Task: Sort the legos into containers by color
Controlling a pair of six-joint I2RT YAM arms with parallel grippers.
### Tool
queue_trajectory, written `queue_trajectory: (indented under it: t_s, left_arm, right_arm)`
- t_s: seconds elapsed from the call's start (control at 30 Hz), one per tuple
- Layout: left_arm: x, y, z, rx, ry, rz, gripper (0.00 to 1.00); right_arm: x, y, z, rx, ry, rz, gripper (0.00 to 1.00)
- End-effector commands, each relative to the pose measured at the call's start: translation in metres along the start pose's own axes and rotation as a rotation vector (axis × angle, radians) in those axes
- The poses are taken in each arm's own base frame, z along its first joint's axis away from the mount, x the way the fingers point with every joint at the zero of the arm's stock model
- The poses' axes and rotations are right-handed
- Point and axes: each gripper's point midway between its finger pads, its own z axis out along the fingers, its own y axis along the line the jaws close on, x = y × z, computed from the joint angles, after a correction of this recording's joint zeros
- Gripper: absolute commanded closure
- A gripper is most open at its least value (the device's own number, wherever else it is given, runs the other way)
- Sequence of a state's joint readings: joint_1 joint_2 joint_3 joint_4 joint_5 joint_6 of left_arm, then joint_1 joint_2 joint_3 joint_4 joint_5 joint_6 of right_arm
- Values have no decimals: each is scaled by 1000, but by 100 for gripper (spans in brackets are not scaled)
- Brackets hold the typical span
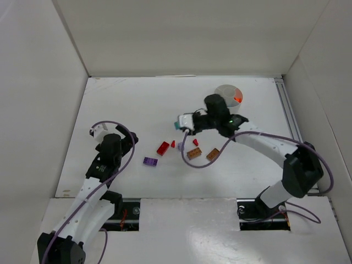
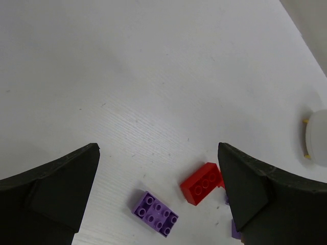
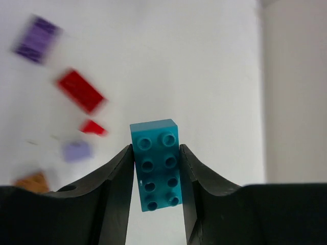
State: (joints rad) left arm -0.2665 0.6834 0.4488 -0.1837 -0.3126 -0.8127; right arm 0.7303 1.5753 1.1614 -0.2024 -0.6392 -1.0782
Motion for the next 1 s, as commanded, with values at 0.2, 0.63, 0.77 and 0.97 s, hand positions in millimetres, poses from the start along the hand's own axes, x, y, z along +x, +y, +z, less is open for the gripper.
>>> queue_trajectory:
  t_s: [0.2, 0.63, 0.77, 0.97]
  left_arm:
    - [7, -52, -6, 306, 44, 96, 0]
    - [23, -58, 7, 340, 96, 153, 0]
    - [22, -57, 10, 325, 98, 155, 0]
    - [19, -59, 11, 319, 91, 154, 0]
  right_arm:
    - [120, -109, -168, 642, 155, 395, 89]
    - [203, -146, -213, 830, 216, 413, 89]
    - [201, -150, -216, 885, 181, 388, 88]
    - [212, -148, -221, 980, 176, 385, 87]
